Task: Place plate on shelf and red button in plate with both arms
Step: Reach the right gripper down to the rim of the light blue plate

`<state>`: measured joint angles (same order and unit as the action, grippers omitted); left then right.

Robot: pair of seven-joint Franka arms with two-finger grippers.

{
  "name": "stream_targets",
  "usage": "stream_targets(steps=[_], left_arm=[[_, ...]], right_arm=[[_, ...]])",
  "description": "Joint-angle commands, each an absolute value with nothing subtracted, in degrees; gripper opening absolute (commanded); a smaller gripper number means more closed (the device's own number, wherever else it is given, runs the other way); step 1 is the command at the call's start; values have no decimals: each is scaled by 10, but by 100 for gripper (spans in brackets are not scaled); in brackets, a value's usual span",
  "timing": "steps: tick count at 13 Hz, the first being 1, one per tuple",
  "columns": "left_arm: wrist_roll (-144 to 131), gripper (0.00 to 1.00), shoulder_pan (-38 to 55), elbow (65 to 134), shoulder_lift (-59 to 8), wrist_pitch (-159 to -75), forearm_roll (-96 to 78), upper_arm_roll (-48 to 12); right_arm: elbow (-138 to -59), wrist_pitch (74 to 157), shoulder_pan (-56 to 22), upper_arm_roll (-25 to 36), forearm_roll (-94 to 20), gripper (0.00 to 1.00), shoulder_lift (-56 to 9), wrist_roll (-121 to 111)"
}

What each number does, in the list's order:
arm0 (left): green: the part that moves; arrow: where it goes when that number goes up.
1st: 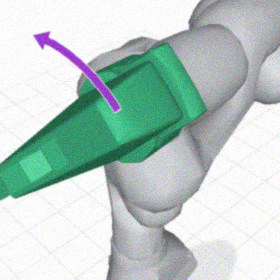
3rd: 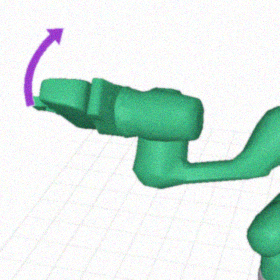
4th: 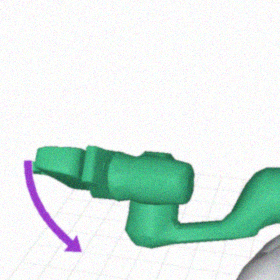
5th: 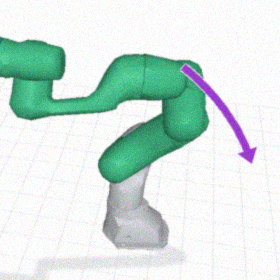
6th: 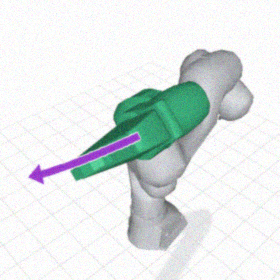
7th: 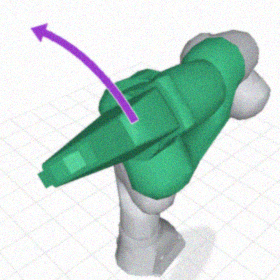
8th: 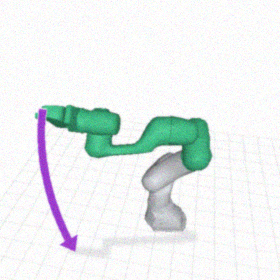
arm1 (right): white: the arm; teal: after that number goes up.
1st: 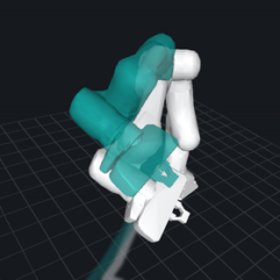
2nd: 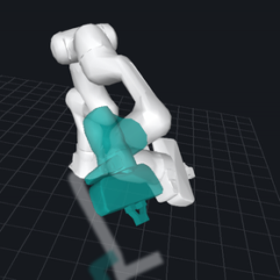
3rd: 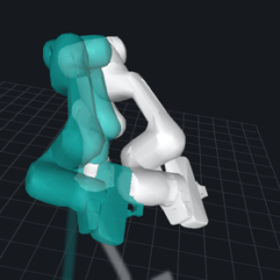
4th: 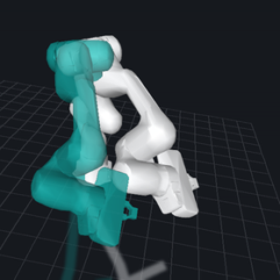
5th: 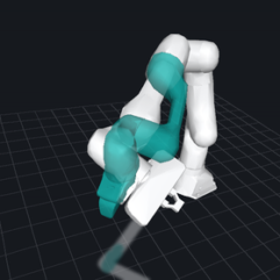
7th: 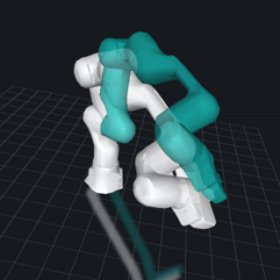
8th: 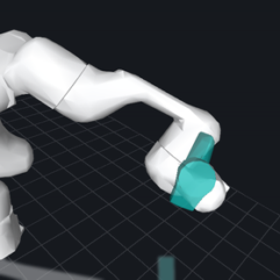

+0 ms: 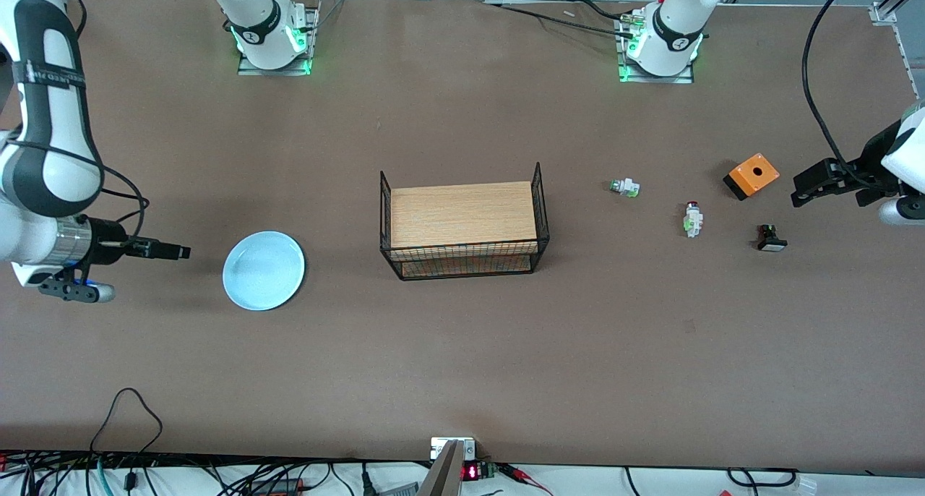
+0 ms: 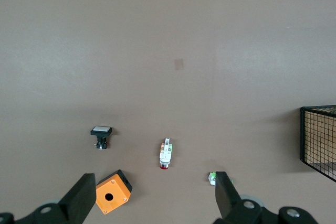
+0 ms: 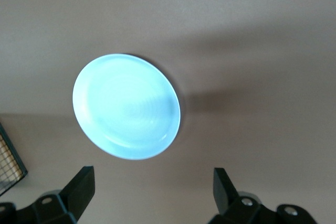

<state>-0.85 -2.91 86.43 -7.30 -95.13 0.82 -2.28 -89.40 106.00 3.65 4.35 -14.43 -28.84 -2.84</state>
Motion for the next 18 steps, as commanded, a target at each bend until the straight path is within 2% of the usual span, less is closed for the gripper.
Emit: stream_targets(steps=[1,13,16,17,18], left_arm=[[-12,100,-30,864,-69,-948,4,-23],[-11,100,-32,864,-71,-937,1,-20],[-4,100,-42,866,-76,-969,-18,-21],[-4,100,-43,867,-76,-969,-25,-21],[-4,100,-43,868,-76,-967,-25,-21]], right_arm=[[-881,1093,39,37,-157,100,-335,-28],[-886,1238,25,19,-153,99,-434,-35],[-887,1245,17,19,-149,84,-435,-46],[-889,1244,18,19,-149,76,-435,-46],[-889,1238,18,19,-150,62,-434,-46]])
